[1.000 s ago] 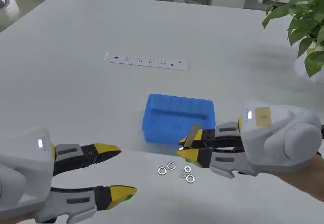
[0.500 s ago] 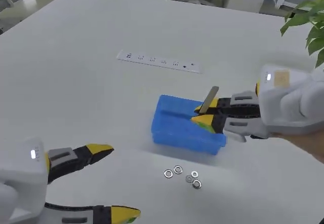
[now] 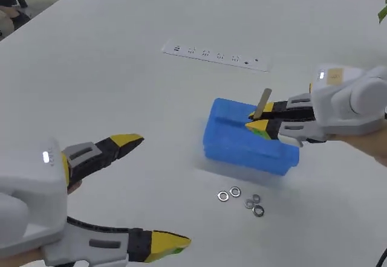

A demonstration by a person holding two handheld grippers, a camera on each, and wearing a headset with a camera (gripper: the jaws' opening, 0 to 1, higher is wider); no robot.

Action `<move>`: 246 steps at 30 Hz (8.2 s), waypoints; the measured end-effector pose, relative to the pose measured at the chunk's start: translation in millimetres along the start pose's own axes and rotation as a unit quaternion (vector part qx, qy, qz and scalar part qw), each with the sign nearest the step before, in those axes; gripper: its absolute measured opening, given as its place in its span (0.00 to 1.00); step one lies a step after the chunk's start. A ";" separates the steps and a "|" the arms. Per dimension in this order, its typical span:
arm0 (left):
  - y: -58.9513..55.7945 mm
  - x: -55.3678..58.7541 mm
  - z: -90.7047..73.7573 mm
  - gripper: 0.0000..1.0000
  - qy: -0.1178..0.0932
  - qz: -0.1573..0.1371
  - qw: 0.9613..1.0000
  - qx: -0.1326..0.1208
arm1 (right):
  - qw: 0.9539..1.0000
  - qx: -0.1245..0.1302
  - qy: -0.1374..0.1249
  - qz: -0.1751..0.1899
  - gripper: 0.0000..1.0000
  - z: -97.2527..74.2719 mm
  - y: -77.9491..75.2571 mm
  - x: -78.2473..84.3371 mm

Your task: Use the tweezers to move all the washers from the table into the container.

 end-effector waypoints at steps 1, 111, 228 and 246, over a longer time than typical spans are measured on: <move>1.8 0.9 0.2 0.99 0.004 -0.003 1.000 -0.003 | 1.000 -0.003 0.004 0.000 0.09 2.1 -0.1 3.1; 62.7 -69.4 152.6 0.05 -0.051 0.165 0.971 0.168 | 0.999 0.032 0.012 -0.001 0.27 -25.4 -1.1 17.5; -16.4 -8.9 104.3 0.06 0.029 0.106 0.961 0.254 | 0.990 -0.083 -0.003 0.115 0.15 11.3 110.0 45.1; -15.0 -9.7 104.9 0.06 0.037 0.108 0.961 0.252 | 0.983 -0.133 -0.050 0.113 0.11 13.1 106.2 41.8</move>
Point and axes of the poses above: the centre of the closed fingertips' face, and the gripper's own axes: z roughly forward along the fingers, y roughly to its left, x roughly out of its underside, the point moved 3 cm from there along -z, roughly backward along the fingers, and after that the axes turned 13 degrees about z, right-handed, at the moved point
